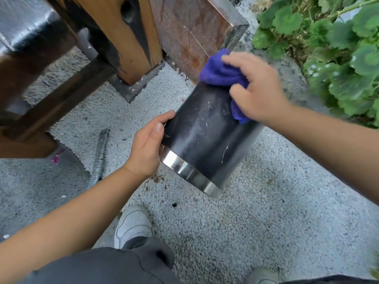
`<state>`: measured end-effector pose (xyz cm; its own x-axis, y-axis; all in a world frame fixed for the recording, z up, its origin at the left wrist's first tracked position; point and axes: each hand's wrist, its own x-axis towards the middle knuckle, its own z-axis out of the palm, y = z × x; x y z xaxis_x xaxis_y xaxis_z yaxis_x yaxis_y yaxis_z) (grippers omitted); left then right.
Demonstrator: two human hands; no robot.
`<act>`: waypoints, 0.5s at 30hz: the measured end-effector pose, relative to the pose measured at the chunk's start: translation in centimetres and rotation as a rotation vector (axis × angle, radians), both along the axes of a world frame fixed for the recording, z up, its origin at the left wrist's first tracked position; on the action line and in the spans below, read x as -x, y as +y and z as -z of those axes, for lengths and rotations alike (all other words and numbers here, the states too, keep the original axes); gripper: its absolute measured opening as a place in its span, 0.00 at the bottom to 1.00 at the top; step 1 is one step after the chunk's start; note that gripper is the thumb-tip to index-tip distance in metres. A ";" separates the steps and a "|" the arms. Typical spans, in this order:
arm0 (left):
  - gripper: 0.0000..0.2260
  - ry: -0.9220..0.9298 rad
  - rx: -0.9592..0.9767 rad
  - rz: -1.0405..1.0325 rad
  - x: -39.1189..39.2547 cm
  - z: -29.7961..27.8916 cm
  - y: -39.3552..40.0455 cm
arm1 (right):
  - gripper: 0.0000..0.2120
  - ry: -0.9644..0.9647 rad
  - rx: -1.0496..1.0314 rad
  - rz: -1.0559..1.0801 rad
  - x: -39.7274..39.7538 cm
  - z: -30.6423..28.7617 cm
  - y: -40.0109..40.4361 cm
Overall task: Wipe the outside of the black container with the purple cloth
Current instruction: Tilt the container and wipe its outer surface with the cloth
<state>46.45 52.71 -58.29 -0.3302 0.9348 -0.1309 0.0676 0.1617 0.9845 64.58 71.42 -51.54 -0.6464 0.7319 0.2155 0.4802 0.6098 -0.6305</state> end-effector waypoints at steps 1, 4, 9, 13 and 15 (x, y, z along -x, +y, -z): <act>0.25 -0.010 0.010 -0.008 0.1 0.1 0.1 | 0.26 -0.026 -0.017 -0.039 0.3 0.6 -0.4; 0.23 -0.076 0.022 -0.059 0.6 0.4 0.4 | 0.26 -0.039 -0.088 -0.180 1.1 2.0 -3.2; 0.22 -0.172 0.023 -0.110 1.2 0.5 1.1 | 0.30 -0.029 -0.136 -0.521 -0.2 4.0 -7.6; 0.22 -0.166 0.029 -0.111 1.8 1.1 1.2 | 0.29 -0.061 -0.208 -0.676 -2.5 5.6 -8.4; 0.23 -0.168 0.055 -0.119 2.3 1.3 1.4 | 0.27 -0.091 -0.239 -0.740 -3.8 6.1 -8.7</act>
